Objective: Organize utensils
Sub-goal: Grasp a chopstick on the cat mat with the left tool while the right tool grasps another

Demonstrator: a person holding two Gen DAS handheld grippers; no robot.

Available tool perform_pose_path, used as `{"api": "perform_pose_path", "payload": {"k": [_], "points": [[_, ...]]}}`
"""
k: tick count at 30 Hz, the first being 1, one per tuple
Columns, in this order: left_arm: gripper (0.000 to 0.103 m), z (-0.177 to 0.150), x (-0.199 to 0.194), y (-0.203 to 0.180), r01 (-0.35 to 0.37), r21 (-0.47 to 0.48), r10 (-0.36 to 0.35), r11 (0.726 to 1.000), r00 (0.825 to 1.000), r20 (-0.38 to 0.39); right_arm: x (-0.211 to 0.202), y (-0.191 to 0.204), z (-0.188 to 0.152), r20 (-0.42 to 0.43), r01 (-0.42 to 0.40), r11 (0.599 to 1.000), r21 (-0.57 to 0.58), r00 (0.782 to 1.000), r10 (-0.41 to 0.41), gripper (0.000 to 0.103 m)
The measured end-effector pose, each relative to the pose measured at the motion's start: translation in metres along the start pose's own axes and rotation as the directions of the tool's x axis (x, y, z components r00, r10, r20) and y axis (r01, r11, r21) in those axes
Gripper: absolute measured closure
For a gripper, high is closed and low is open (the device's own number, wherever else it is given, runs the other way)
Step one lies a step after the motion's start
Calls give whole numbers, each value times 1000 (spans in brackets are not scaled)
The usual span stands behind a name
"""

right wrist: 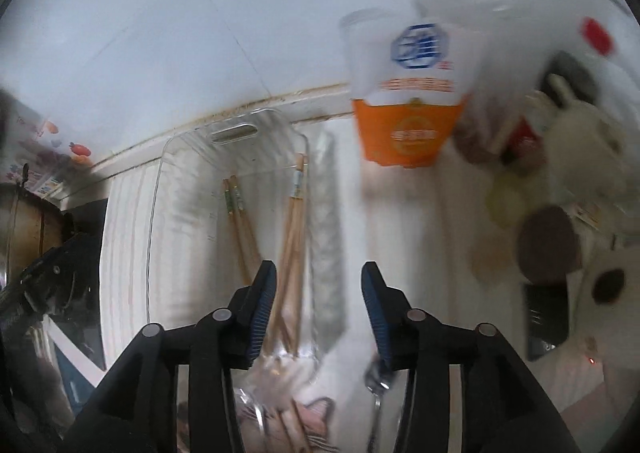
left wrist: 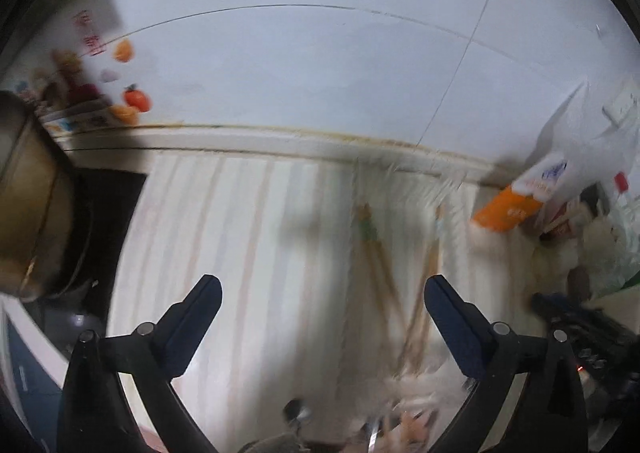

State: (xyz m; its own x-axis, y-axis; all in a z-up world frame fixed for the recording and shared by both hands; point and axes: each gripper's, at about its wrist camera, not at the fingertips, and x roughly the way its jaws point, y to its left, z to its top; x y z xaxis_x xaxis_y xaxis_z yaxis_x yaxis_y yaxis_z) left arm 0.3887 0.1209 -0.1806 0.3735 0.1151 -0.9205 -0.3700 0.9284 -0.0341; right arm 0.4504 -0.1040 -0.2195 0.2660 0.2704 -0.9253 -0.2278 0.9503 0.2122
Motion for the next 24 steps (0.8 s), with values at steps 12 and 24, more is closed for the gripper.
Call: {"api": "perform_pose_path", "payload": {"k": [12, 24], "points": [[0, -165, 45, 38, -178, -38, 167, 983, 966, -199, 60, -4, -172, -253, -94, 995, -29, 964, 83, 73], [1, -197, 47, 11, -64, -70, 43, 996, 963, -266, 82, 1, -200, -242, 23, 990, -142, 969, -57, 97]]}}
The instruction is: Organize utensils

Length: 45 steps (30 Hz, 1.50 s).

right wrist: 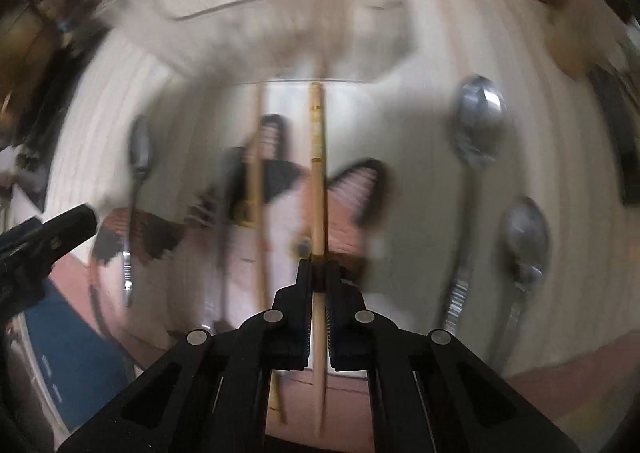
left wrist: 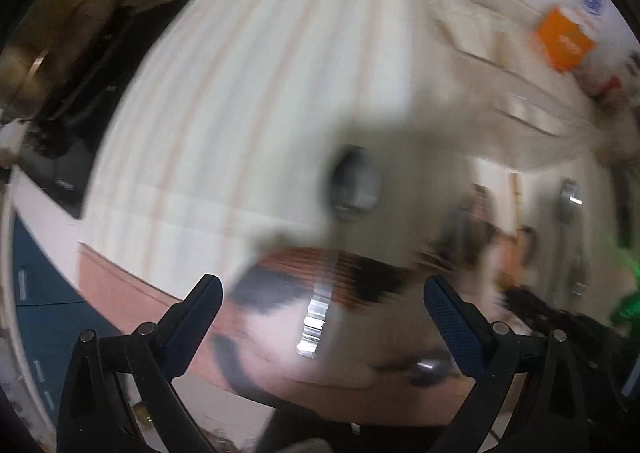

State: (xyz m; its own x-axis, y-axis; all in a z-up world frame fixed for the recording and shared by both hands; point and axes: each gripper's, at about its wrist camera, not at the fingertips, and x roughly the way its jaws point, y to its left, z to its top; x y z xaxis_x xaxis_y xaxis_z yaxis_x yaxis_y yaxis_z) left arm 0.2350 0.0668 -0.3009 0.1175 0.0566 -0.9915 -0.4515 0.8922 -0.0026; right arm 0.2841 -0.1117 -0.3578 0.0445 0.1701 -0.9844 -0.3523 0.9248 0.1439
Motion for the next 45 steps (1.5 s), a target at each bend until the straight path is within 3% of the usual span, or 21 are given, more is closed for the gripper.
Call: {"api": "perform_pose_path", "payload": {"k": [1, 4, 6, 7, 8, 11, 16, 19, 20, 25, 32, 45], "points": [[2, -4, -1, -12, 46, 12, -46, 999, 999, -14, -1, -9, -2, -4, -3, 1000, 28, 1000, 4, 97], [22, -13, 7, -50, 156, 66, -150, 986, 985, -85, -7, -43, -10, -25, 6, 995, 95, 1000, -3, 97], [48, -19, 18, -75, 203, 98, -189, 974, 973, -135, -10, -58, -14, -31, 12, 993, 120, 999, -8, 97], [53, -20, 24, -84, 209, 112, -191, 971, 970, -151, -12, -66, -17, -32, 17, 991, 133, 999, -12, 97], [61, -21, 31, -92, 210, 124, -188, 970, 968, -167, -13, -73, -20, -33, 20, 990, 142, 999, -16, 97], [62, -25, 49, -109, 195, 150, -161, 969, 964, -210, -17, -93, -29, -30, 30, 984, 173, 999, -25, 97], [63, -26, 48, -130, 119, 236, -83, 965, 984, -156, -21, -112, -36, -25, 28, 979, 200, 999, -24, 97], [82, -28, 46, -140, 63, 284, -31, 957, 993, -117, -24, -117, -37, -24, 28, 979, 203, 999, -24, 97], [93, -27, 46, -139, 64, 291, -34, 955, 993, -110, -24, -119, -38, -23, 30, 979, 203, 999, -26, 97], [98, -26, 47, -126, 61, 294, -27, 954, 993, -116, -20, -97, -35, -35, 41, 982, 185, 999, -35, 97], [98, -31, 47, -109, 63, 296, -25, 953, 991, -129, -8, -61, -63, -61, 69, 991, 116, 996, -62, 97], [98, -27, 49, -110, 63, 297, -23, 953, 990, -136, -4, -38, -39, -74, 139, 985, 100, 988, -132, 96]]}}
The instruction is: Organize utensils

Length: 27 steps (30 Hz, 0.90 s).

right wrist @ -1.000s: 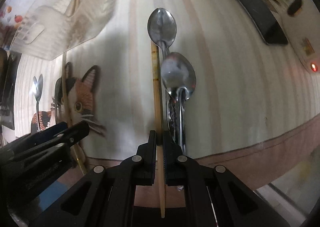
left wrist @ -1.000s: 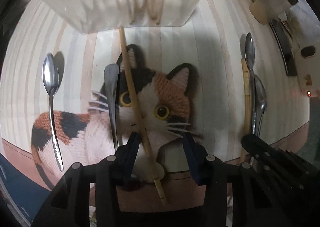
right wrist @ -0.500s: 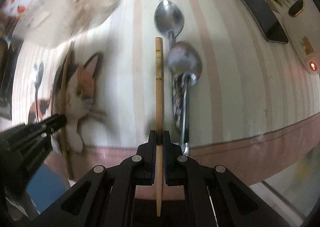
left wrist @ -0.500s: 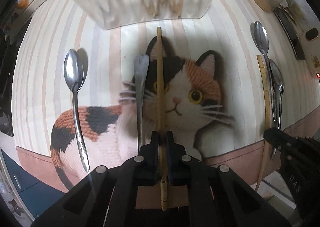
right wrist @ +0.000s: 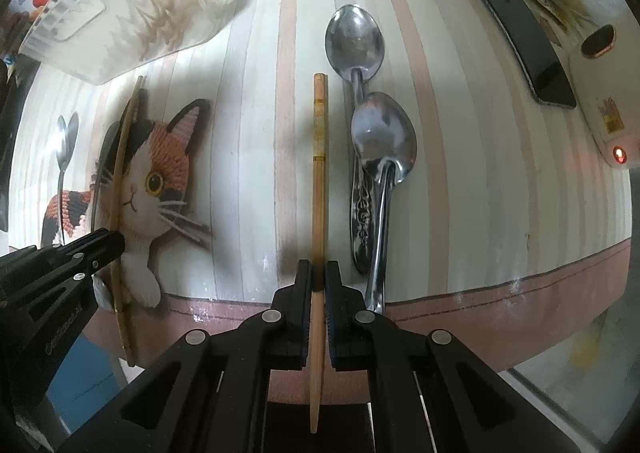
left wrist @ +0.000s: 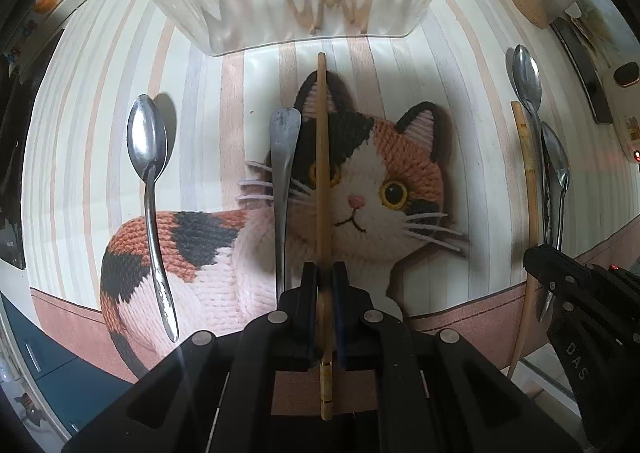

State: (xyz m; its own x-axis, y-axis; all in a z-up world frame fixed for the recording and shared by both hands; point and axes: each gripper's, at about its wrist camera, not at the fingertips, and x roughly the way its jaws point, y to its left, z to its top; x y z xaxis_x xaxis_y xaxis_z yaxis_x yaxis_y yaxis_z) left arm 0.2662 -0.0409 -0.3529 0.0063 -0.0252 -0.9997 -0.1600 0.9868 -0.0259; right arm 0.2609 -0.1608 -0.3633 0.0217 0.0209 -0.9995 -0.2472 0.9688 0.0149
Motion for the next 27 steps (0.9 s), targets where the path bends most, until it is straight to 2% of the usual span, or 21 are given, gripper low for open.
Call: {"api": "perform_pose_path", "payload": {"k": [2, 5, 10, 14, 20, 22, 24, 27], "points": [[98, 1, 0, -2, -9, 11, 9, 1000, 1000, 8, -3, 3, -3, 9, 3, 1000, 1, 1000, -3, 96], [98, -6, -7, -9, -9, 14, 9, 1000, 1000, 26, -7, -9, -6, 9, -45, 998, 36, 999, 45, 97], [99, -14, -48, 0, -3, 23, 0, 1000, 993, 118, -38, -15, -7, 51, -126, 991, 52, 991, 123, 97], [99, -13, -87, 22, 11, -11, -9, 1000, 982, 191, -71, -15, 3, 108, -190, 980, 60, 977, 182, 97], [99, 3, -156, 61, 81, -79, -52, 994, 947, 316, -129, -10, 35, 204, -281, 959, 32, 941, 269, 97], [103, 12, -178, 70, 101, -84, -64, 991, 930, 363, -149, -6, 53, 237, -311, 950, 18, 925, 298, 97], [103, 18, -200, 76, 130, -83, -86, 988, 911, 403, -164, -6, 70, 268, -332, 943, 2, 909, 319, 97], [103, 33, -218, 81, 150, -81, -99, 985, 892, 440, -180, 1, 96, 308, -344, 939, -20, 891, 333, 97]]}}
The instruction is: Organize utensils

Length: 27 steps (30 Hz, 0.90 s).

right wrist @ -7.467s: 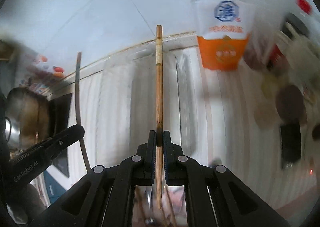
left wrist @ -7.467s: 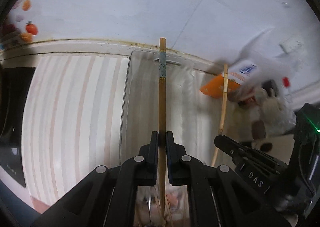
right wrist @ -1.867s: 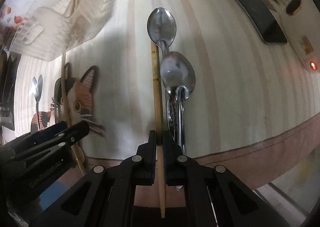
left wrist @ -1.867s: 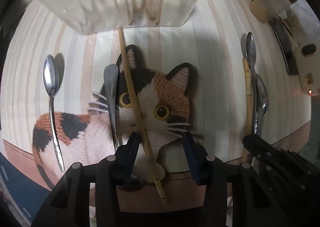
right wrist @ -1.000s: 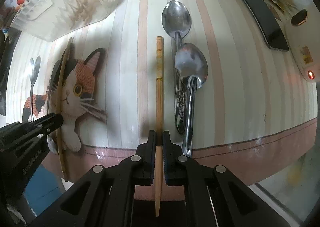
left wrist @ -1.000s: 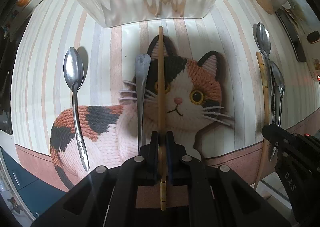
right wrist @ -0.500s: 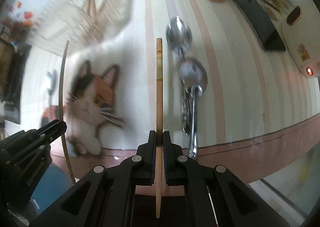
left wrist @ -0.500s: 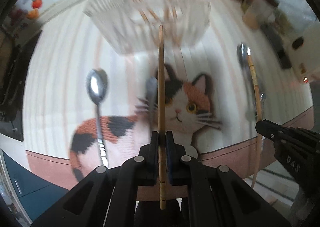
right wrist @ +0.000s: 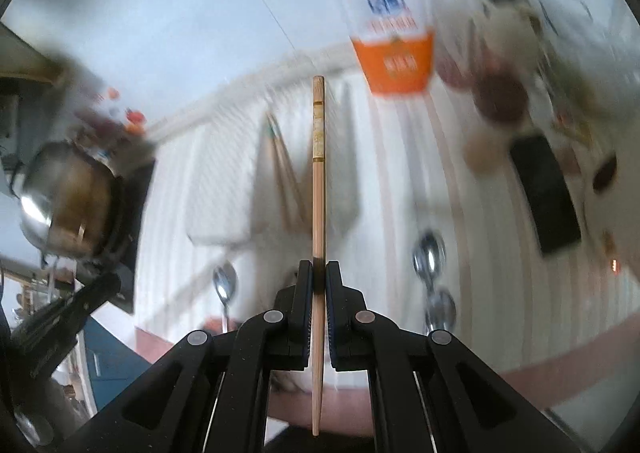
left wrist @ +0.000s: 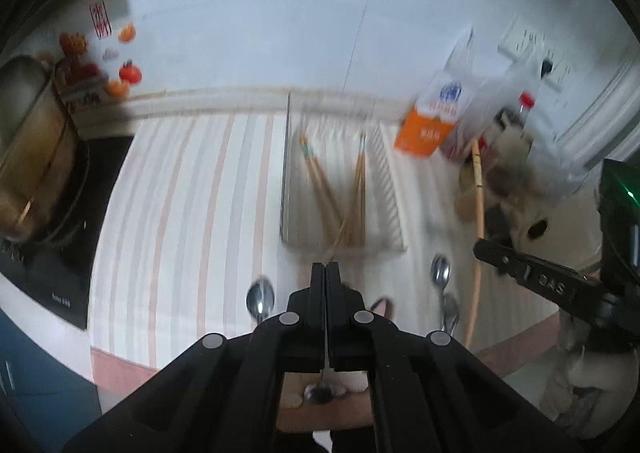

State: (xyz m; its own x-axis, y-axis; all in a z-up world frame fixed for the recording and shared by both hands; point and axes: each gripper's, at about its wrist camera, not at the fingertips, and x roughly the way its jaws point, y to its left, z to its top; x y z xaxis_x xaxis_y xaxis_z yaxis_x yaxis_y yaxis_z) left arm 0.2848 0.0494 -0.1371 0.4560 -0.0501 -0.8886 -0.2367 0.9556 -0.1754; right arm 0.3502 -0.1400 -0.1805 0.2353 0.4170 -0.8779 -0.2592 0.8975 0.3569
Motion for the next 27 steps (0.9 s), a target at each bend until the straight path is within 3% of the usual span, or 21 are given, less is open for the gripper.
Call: {"api": "perform_pose_path", "payload": {"k": [4, 9, 13, 17, 22, 24, 27], "points": [[100, -4, 25, 11, 19, -8, -20, 1000, 998, -58, 6, 1, 19, 7, 13, 1000, -3, 1000, -13, 97], [74, -51, 88, 25, 47, -11, -48, 999, 972, -232, 41, -23, -11, -77, 47, 998, 30, 996, -44, 97], [74, -92, 135, 9, 52, 64, -26, 997, 936, -351, 69, -54, -46, -155, 92, 993, 74, 985, -80, 97], [71, -110, 151, -8, 69, 80, -33, 994, 923, -383, 81, -75, -71, -202, 127, 987, 98, 974, -105, 97], [73, -123, 170, -18, 0, 145, 56, 989, 924, -378, 83, -88, -82, -202, 146, 984, 106, 972, -123, 97], [95, -125, 171, -20, -11, 161, 69, 987, 930, -362, 78, -88, -83, -191, 144, 984, 108, 974, -122, 97], [97, -128, 166, -26, -1, 190, 69, 982, 934, -351, 73, -87, -81, -177, 140, 984, 111, 977, -119, 97]]}}
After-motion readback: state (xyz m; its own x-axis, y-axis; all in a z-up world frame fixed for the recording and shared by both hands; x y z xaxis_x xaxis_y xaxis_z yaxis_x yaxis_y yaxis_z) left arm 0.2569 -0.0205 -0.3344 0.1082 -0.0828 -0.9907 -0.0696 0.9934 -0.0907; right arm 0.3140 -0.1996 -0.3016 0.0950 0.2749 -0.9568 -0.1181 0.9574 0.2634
